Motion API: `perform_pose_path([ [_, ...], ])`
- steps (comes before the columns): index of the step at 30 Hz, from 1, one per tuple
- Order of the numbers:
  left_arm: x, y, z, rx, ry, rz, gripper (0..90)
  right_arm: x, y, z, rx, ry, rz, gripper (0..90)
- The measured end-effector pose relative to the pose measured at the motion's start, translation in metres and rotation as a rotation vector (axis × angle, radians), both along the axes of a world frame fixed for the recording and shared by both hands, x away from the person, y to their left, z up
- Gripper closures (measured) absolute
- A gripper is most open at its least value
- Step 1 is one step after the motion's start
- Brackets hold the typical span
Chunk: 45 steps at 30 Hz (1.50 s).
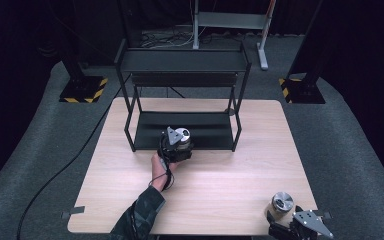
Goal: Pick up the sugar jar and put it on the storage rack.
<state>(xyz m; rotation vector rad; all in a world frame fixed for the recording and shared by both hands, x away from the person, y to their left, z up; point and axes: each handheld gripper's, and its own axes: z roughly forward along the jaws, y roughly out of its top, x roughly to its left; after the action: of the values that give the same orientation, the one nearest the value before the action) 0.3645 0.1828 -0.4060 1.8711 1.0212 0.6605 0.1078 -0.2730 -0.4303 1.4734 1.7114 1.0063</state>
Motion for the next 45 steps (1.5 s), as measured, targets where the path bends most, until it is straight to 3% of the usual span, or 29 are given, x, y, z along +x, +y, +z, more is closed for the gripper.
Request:
perform_pose_path([
  [45, 0.05, -0.008, -0.006, 0.024, 0.042, 0.023, 29.7, 0.001, -0.002, 0.0, -0.001, 0.004, 0.001, 2.7],
])
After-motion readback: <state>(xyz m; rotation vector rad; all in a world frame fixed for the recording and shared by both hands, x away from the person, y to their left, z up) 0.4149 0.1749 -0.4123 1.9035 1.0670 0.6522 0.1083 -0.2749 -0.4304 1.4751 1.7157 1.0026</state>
